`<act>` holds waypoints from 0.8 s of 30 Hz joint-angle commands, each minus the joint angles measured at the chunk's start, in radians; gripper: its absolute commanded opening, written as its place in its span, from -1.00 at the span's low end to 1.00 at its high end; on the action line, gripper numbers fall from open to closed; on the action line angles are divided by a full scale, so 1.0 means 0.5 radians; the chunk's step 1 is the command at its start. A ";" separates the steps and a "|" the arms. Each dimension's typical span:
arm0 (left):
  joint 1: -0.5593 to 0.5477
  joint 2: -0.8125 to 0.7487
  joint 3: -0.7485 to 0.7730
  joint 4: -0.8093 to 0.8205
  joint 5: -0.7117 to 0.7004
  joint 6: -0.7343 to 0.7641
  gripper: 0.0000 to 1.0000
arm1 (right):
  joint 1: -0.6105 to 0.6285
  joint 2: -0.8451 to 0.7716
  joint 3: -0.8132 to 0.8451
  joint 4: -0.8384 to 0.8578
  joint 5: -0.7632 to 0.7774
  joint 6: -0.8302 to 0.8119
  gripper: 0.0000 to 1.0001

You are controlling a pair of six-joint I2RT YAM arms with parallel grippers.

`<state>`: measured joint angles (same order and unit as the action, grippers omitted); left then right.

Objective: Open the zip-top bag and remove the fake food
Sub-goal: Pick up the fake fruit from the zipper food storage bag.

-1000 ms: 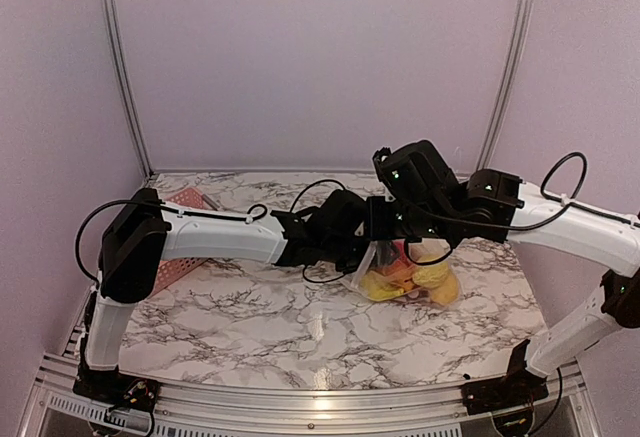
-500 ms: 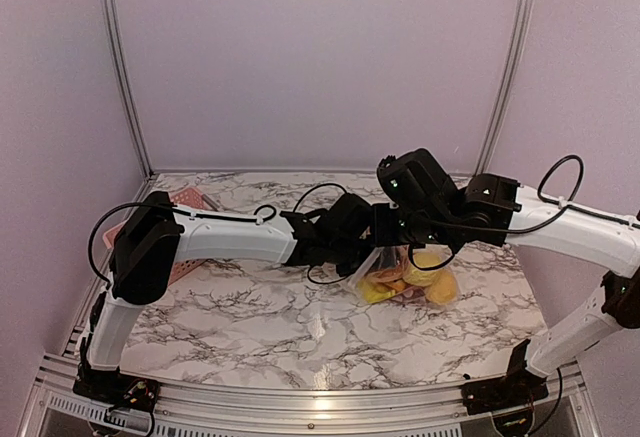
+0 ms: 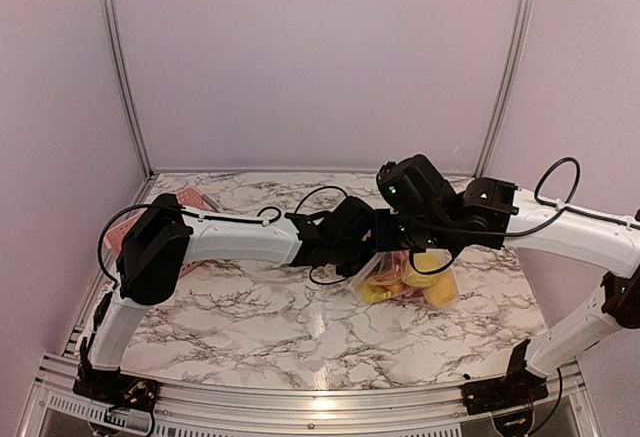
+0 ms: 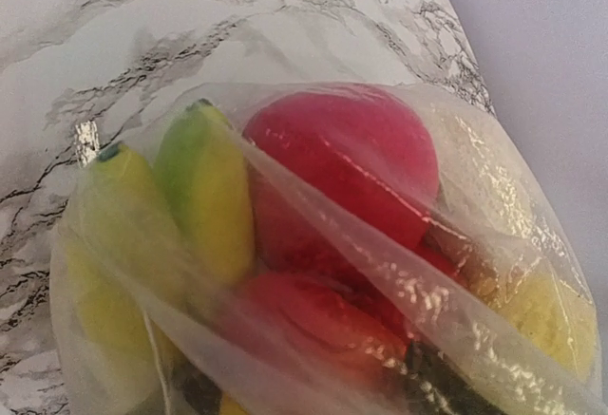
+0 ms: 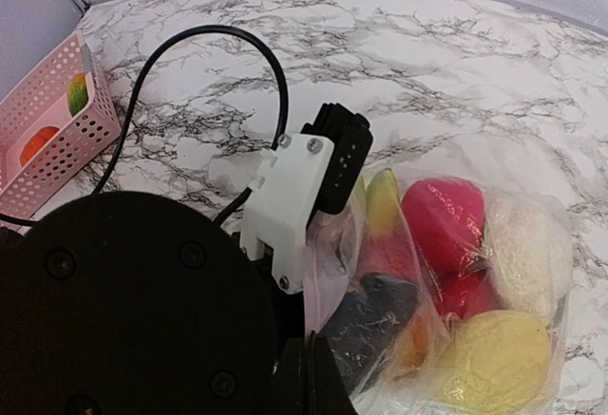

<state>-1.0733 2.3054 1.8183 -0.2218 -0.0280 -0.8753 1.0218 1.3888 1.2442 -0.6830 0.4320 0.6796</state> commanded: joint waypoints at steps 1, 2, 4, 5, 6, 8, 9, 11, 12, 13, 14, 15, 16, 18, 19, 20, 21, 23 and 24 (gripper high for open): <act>-0.023 0.053 0.029 -0.069 0.003 0.011 0.28 | 0.053 -0.033 0.035 0.173 -0.134 -0.016 -1.00; -0.023 0.027 0.006 -0.049 0.009 0.009 0.24 | 0.054 -0.037 0.033 0.173 -0.132 -0.014 -1.00; -0.022 -0.052 -0.066 0.024 0.017 0.002 0.20 | 0.052 -0.042 0.029 0.170 -0.122 -0.014 -1.00; -0.021 -0.088 -0.096 0.054 0.026 -0.001 0.18 | 0.053 -0.041 0.030 0.169 -0.117 -0.014 -1.00; -0.020 -0.123 -0.120 0.078 0.037 -0.001 0.17 | 0.052 -0.042 0.030 0.164 -0.116 -0.015 -1.00; -0.016 -0.187 -0.176 0.137 0.050 -0.006 0.16 | 0.052 -0.044 0.030 0.163 -0.108 -0.013 -1.00; -0.014 -0.214 -0.201 0.156 0.096 -0.012 0.15 | 0.052 -0.046 0.029 0.163 -0.106 -0.014 -1.00; -0.013 -0.259 -0.234 0.174 0.134 -0.014 0.14 | 0.052 -0.047 0.031 0.164 -0.100 -0.015 -1.00; -0.013 -0.285 -0.264 0.191 0.143 -0.014 0.14 | 0.052 -0.047 0.033 0.163 -0.099 -0.013 -1.00; -0.013 -0.310 -0.294 0.216 0.158 -0.026 0.14 | 0.052 -0.046 0.033 0.164 -0.096 -0.014 -1.00; -0.013 -0.330 -0.319 0.230 0.168 -0.032 0.14 | 0.052 -0.043 0.033 0.166 -0.094 -0.013 -1.00; -0.013 -0.347 -0.334 0.238 0.175 -0.033 0.14 | 0.053 -0.042 0.032 0.166 -0.096 -0.014 -1.00; -0.013 -0.349 -0.340 0.241 0.194 -0.039 0.13 | 0.052 -0.038 0.033 0.168 -0.097 -0.013 -1.00; -0.019 -0.342 -0.339 0.238 0.229 -0.067 0.13 | 0.052 -0.027 0.030 0.177 -0.110 -0.013 -1.00; -0.022 -0.325 -0.335 0.223 0.234 -0.080 0.13 | 0.053 -0.022 0.032 0.183 -0.116 -0.017 -1.00; -0.025 -0.312 -0.323 0.206 0.242 -0.095 0.14 | 0.052 -0.018 0.033 0.186 -0.119 -0.016 -1.00; -0.028 -0.296 -0.316 0.185 0.241 -0.113 0.17 | 0.052 -0.012 0.036 0.189 -0.121 -0.015 -1.00; -0.036 -0.286 -0.326 0.162 0.209 -0.147 0.24 | 0.053 -0.010 0.032 0.194 -0.122 -0.016 -1.00; -0.038 -0.283 -0.333 0.160 0.191 -0.162 0.29 | 0.052 -0.013 0.032 0.194 -0.122 -0.015 -1.00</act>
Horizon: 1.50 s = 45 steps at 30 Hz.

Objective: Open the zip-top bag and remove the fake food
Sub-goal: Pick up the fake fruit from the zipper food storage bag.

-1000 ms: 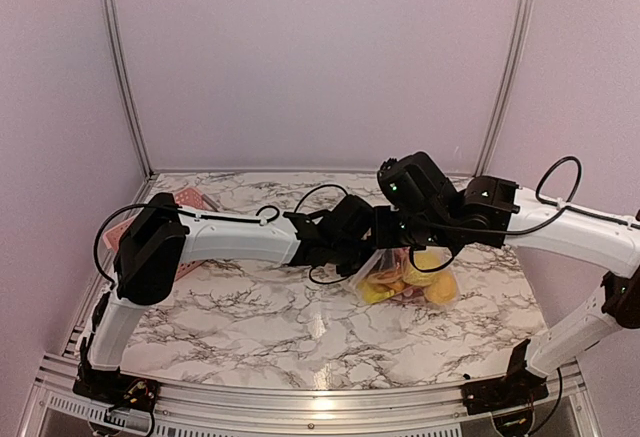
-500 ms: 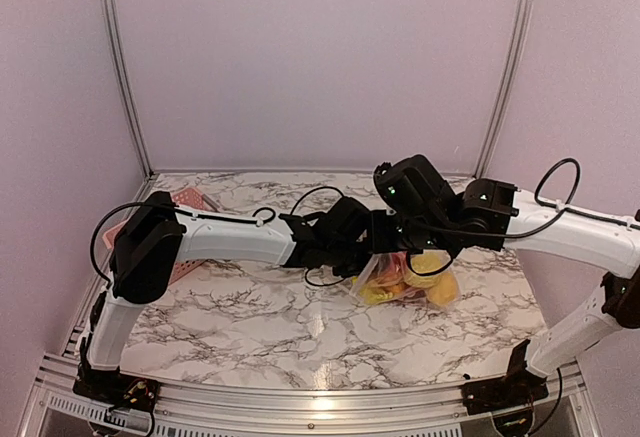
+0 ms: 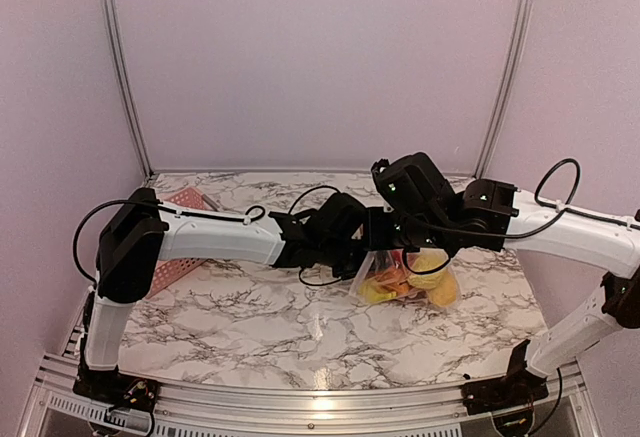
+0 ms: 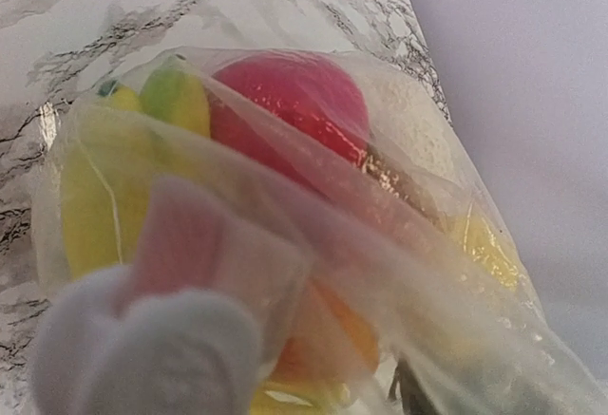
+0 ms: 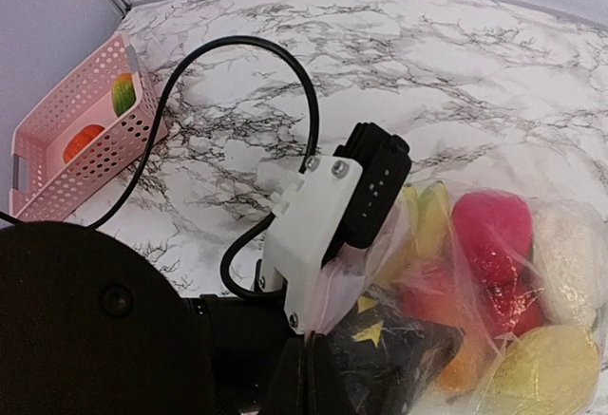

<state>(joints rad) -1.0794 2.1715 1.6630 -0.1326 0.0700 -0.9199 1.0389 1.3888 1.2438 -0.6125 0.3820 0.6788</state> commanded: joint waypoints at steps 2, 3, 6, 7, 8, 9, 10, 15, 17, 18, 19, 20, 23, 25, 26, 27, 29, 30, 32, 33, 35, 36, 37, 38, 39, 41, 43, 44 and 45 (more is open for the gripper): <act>-0.029 -0.007 -0.031 -0.016 -0.016 -0.099 0.36 | 0.018 -0.013 0.031 0.053 -0.021 -0.011 -1.00; -0.029 0.000 -0.031 0.000 -0.003 -0.108 0.40 | 0.018 -0.014 0.028 0.053 -0.022 -0.013 -1.00; -0.032 0.053 0.035 -0.048 0.021 -0.133 0.43 | 0.018 -0.015 0.028 0.047 -0.020 -0.017 -1.00; -0.034 0.065 0.049 -0.057 0.019 -0.152 0.44 | 0.018 -0.016 0.026 0.050 -0.019 -0.015 -1.00; -0.035 0.077 0.051 -0.053 0.021 -0.174 0.44 | 0.018 -0.020 0.023 0.052 -0.017 -0.013 -1.00; -0.035 0.087 0.049 -0.041 0.027 -0.191 0.45 | 0.018 -0.021 0.021 0.054 -0.016 -0.010 -1.00; -0.035 0.104 0.053 -0.039 0.033 -0.208 0.45 | 0.019 -0.022 0.016 0.060 -0.017 -0.011 -1.00; -0.035 0.171 0.072 -0.022 0.068 -0.266 0.46 | 0.018 -0.023 -0.018 0.076 -0.024 0.000 -1.00; -0.035 0.194 0.082 -0.022 0.065 -0.271 0.48 | 0.018 -0.025 -0.031 0.086 -0.033 0.009 -1.00; -0.035 0.206 0.091 -0.035 0.061 -0.274 0.51 | 0.018 -0.026 -0.036 0.089 -0.035 0.010 -1.00; -0.035 0.211 0.093 -0.042 0.050 -0.275 0.53 | 0.018 -0.026 -0.039 0.090 -0.037 0.011 -1.00; -0.035 0.217 0.094 -0.044 0.043 -0.283 0.56 | 0.018 -0.028 -0.039 0.090 -0.038 0.011 -1.00; -0.032 0.230 0.095 -0.053 0.016 -0.292 0.64 | 0.018 -0.029 -0.047 0.096 -0.041 0.017 -1.00; -0.029 0.242 0.101 -0.045 0.015 -0.293 0.66 | 0.019 -0.031 -0.046 0.098 -0.046 0.016 -1.00; -0.026 0.251 0.106 -0.038 0.020 -0.295 0.66 | 0.016 -0.030 -0.047 0.099 -0.048 0.015 -1.00; -0.024 0.257 0.116 -0.032 0.030 -0.295 0.66 | 0.017 -0.029 -0.046 0.101 -0.047 0.014 -1.00; -0.020 0.272 0.134 -0.025 0.036 -0.291 0.64 | 0.018 -0.031 -0.046 0.099 -0.049 0.011 -1.00; -0.015 0.270 0.133 -0.012 0.042 -0.292 0.62 | 0.019 -0.034 -0.043 0.099 -0.047 0.012 -1.00; -0.008 0.259 0.124 0.013 0.048 -0.290 0.54 | 0.017 -0.040 -0.042 0.094 -0.042 0.014 -1.00; -0.005 0.250 0.116 0.028 0.052 -0.286 0.49 | 0.017 -0.041 -0.045 0.091 -0.040 0.016 -1.00; 0.004 0.237 0.100 0.058 0.062 -0.281 0.40 | 0.018 -0.043 -0.045 0.090 -0.036 0.016 -1.00; 0.009 0.225 0.094 0.067 0.064 -0.271 0.35 | 0.018 -0.046 -0.047 0.090 -0.034 0.017 -1.00; 0.012 0.217 0.083 0.079 0.070 -0.269 0.31 | 0.018 -0.046 -0.046 0.090 -0.035 0.017 -1.00; 0.016 0.207 0.073 0.091 0.076 -0.265 0.28 | 0.018 -0.046 -0.043 0.090 -0.033 0.016 -1.00; 0.020 0.196 0.058 0.101 0.079 -0.261 0.24 | 0.018 -0.044 -0.042 0.087 -0.032 0.017 -1.00; 0.023 0.178 0.052 0.107 0.081 -0.240 0.19 | 0.018 -0.048 -0.040 0.084 -0.029 0.016 -1.00; 0.023 0.162 0.052 0.107 0.089 -0.224 0.14 | 0.018 -0.052 -0.041 0.084 -0.023 0.017 -1.00; 0.023 0.161 0.052 0.108 0.095 -0.221 0.13 | 0.018 -0.051 -0.040 0.084 -0.022 0.014 -1.00; 0.023 0.158 0.052 0.108 0.100 -0.219 0.13 | 0.018 -0.050 -0.037 0.084 -0.022 0.011 -1.00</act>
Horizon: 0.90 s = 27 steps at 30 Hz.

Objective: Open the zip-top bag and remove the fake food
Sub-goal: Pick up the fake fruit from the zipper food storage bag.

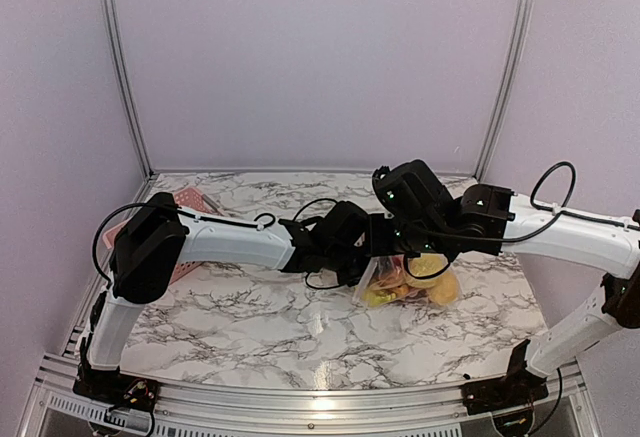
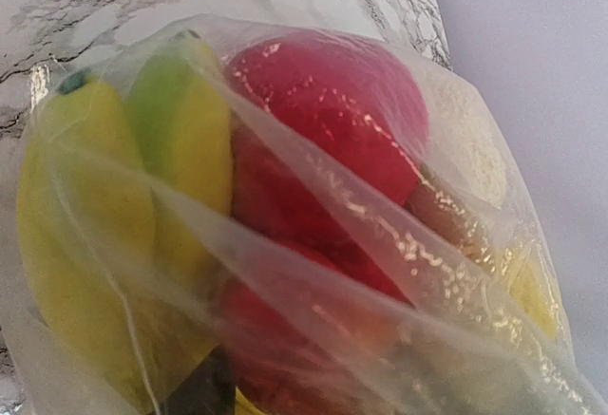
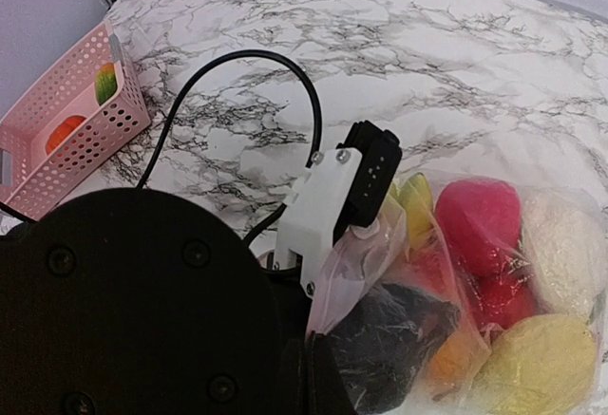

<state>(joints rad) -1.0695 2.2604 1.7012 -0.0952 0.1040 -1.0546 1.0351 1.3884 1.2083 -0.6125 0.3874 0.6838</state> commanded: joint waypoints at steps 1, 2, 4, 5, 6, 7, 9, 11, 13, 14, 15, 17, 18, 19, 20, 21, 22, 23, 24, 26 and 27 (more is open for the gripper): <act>0.004 -0.018 -0.025 0.033 0.037 0.049 0.13 | 0.025 -0.048 0.035 0.081 -0.032 0.003 -1.00; 0.004 -0.013 -0.025 0.034 0.039 0.048 0.14 | 0.027 -0.048 0.037 0.082 -0.032 0.003 -1.00; 0.004 0.005 -0.017 0.029 0.047 0.042 0.25 | 0.025 -0.046 0.036 0.083 -0.036 0.002 -1.00; 0.004 0.017 -0.012 0.028 0.052 0.039 0.33 | 0.025 -0.045 0.038 0.084 -0.040 0.004 -1.00; 0.004 0.031 -0.005 0.028 0.058 0.032 0.39 | 0.025 -0.044 0.038 0.084 -0.039 0.003 -1.00; 0.004 0.045 0.009 0.028 0.069 0.027 0.44 | 0.025 -0.046 0.038 0.082 -0.041 0.006 -1.00; 0.004 0.079 0.028 0.025 0.084 0.016 0.49 | 0.025 -0.046 0.033 0.082 -0.041 0.006 -1.00; 0.004 0.108 0.046 0.031 0.097 0.006 0.50 | 0.027 -0.047 0.032 0.081 -0.040 0.007 -1.00; 0.004 0.130 0.066 0.032 0.102 0.002 0.49 | 0.025 -0.048 0.031 0.081 -0.039 0.008 -1.00; 0.004 0.139 0.078 0.032 0.102 0.002 0.47 | 0.026 -0.048 0.029 0.078 -0.037 0.008 -1.00; 0.004 0.146 0.085 0.034 0.100 -0.001 0.44 | 0.025 -0.049 0.029 0.078 -0.035 0.010 -1.00; 0.004 0.157 0.102 0.036 0.099 -0.004 0.37 | 0.025 -0.047 0.029 0.079 -0.035 0.010 -1.00; 0.004 0.161 0.105 0.036 0.099 -0.008 0.32 | 0.024 -0.048 0.030 0.080 -0.033 0.008 -1.00; 0.004 0.161 0.110 0.043 0.099 -0.008 0.25 | 0.025 -0.049 0.029 0.081 -0.035 0.007 -1.00; 0.005 0.156 0.110 0.047 0.097 -0.007 0.18 | 0.027 -0.048 0.030 0.078 -0.031 0.006 -1.00; 0.006 0.151 0.109 0.049 0.095 -0.005 0.13 | 0.026 -0.046 0.031 0.078 -0.030 0.007 -1.00; 0.006 0.143 0.107 0.052 0.094 0.002 0.07 | 0.025 -0.048 0.031 0.078 -0.029 0.007 -1.00; 0.007 0.133 0.103 0.058 0.096 0.007 0.01 | 0.025 -0.048 0.031 0.078 -0.025 0.007 -1.00; 0.007 0.115 0.085 0.069 0.094 0.017 -0.03 | 0.025 -0.047 0.031 0.075 -0.023 0.007 -1.00; 0.007 0.067 0.049 0.097 0.088 0.034 -0.09 | 0.026 -0.051 0.030 0.069 -0.012 0.005 -1.00; 0.007 0.039 0.029 0.112 0.084 0.047 -0.12 | 0.025 -0.055 0.029 0.068 -0.004 0.007 -1.00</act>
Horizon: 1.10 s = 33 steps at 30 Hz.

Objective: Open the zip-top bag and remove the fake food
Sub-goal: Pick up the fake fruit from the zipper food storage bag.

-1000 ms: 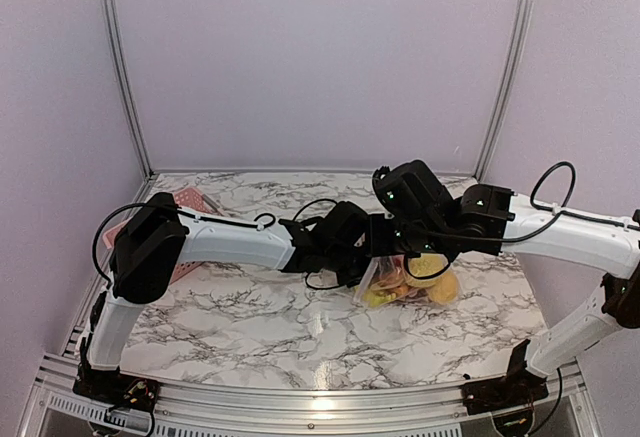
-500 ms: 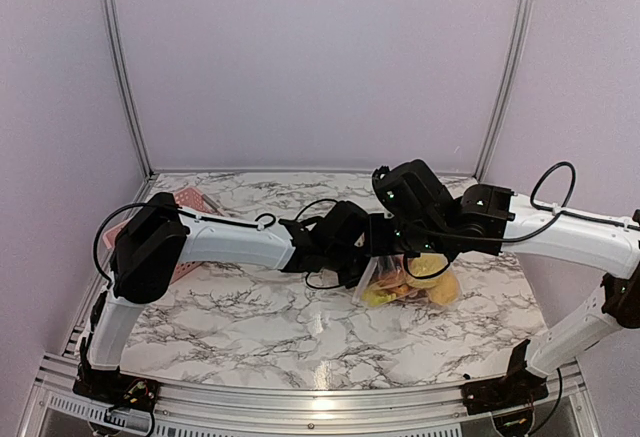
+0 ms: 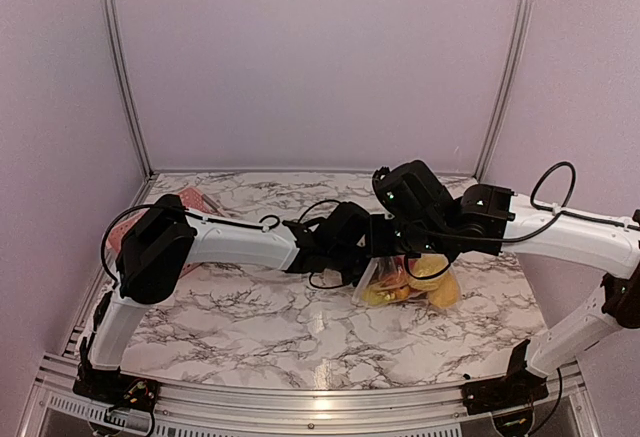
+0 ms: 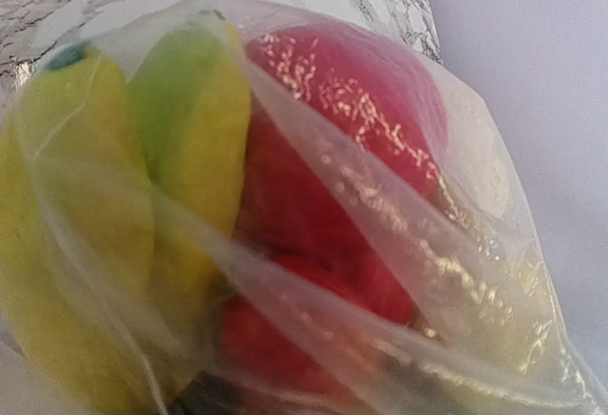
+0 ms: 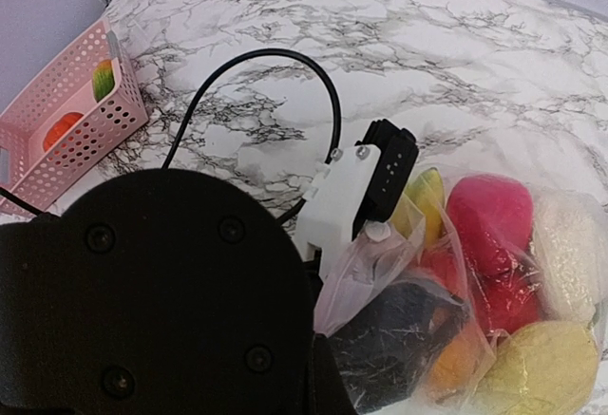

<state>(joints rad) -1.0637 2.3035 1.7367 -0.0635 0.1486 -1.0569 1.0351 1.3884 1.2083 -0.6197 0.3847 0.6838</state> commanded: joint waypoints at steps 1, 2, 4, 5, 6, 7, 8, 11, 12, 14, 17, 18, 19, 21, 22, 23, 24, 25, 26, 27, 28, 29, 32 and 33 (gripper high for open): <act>-0.005 -0.075 -0.059 0.058 -0.008 0.064 -0.13 | 0.027 -0.059 0.026 0.083 0.007 0.007 -1.00; -0.005 -0.106 -0.077 0.066 -0.009 0.082 -0.15 | 0.025 -0.061 0.024 0.083 0.015 0.006 -1.00; -0.005 -0.168 -0.119 0.075 -0.021 0.113 -0.16 | 0.025 -0.066 0.028 0.080 0.023 0.009 -1.00; -0.005 -0.203 -0.143 0.076 -0.030 0.128 -0.16 | 0.025 -0.065 0.028 0.080 0.029 0.006 -1.00; -0.005 -0.238 -0.173 0.086 -0.034 0.143 -0.16 | 0.025 -0.065 0.028 0.080 0.028 0.007 -1.00; -0.005 -0.271 -0.196 0.087 -0.042 0.159 -0.16 | 0.025 -0.064 0.028 0.080 0.029 0.009 -1.00; -0.005 -0.302 -0.215 0.086 -0.047 0.174 -0.16 | 0.025 -0.060 0.028 0.082 0.030 0.010 -1.00; -0.006 -0.385 -0.281 0.102 -0.052 0.209 -0.16 | 0.025 -0.052 0.034 0.083 0.032 0.006 -1.00; -0.008 -0.418 -0.305 0.106 -0.052 0.219 -0.16 | 0.025 -0.047 0.037 0.083 0.031 0.007 -1.00; -0.008 -0.468 -0.356 0.106 -0.055 0.230 -0.16 | 0.026 -0.042 0.039 0.086 0.031 0.007 -1.00; -0.009 -0.527 -0.398 0.099 -0.076 0.265 -0.16 | 0.025 -0.035 0.044 0.086 0.034 0.010 -1.00; -0.011 -0.545 -0.415 0.085 -0.089 0.272 -0.16 | 0.026 -0.036 0.043 0.086 0.036 0.010 -1.00; -0.009 -0.568 -0.437 0.073 -0.107 0.280 -0.16 | 0.025 -0.034 0.047 0.082 0.037 0.010 -1.00; -0.010 -0.617 -0.502 0.078 -0.132 0.292 -0.16 | 0.025 -0.039 0.052 0.075 0.046 0.010 -1.00; -0.008 -0.639 -0.536 0.094 -0.143 0.296 -0.16 | 0.025 -0.043 0.051 0.071 0.048 0.010 -1.00; -0.008 -0.665 -0.566 0.106 -0.152 0.305 -0.16 | 0.025 -0.041 0.053 0.068 0.050 0.010 -1.00; -0.009 -0.687 -0.597 0.106 -0.150 0.309 -0.16 | 0.025 -0.041 0.053 0.065 0.050 0.010 -1.00; -0.010 -0.710 -0.624 0.163 -0.150 0.310 -0.16 | 0.024 -0.039 0.053 0.064 0.050 0.010 -1.00; -0.010 -0.732 -0.644 0.174 -0.153 0.311 -0.16 | 0.025 -0.038 0.053 0.065 0.052 0.010 -1.00; -0.010 -0.751 -0.659 0.178 -0.160 0.313 -0.16 | 0.025 -0.033 0.055 0.064 0.051 0.010 -1.00; -0.011 -0.769 -0.673 0.178 -0.173 0.322 -0.16 | 0.025 -0.031 0.058 0.064 0.051 0.010 -1.00; -0.011 -0.787 -0.684 0.168 -0.190 0.327 -0.16 | 0.025 -0.026 0.061 0.065 0.051 0.009 -1.00; -0.010 -0.842 -0.746 0.138 -0.239 0.340 -0.16 | 0.024 -0.026 0.068 0.061 0.057 0.010 -1.00; -0.009 -0.865 -0.776 0.137 -0.253 0.342 -0.16 | 0.025 -0.026 0.068 0.056 0.063 0.010 -1.00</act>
<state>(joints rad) -1.0660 1.9312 1.3914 -0.0044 0.0654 -0.9123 1.0412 1.3735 1.2102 -0.5777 0.3950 0.6838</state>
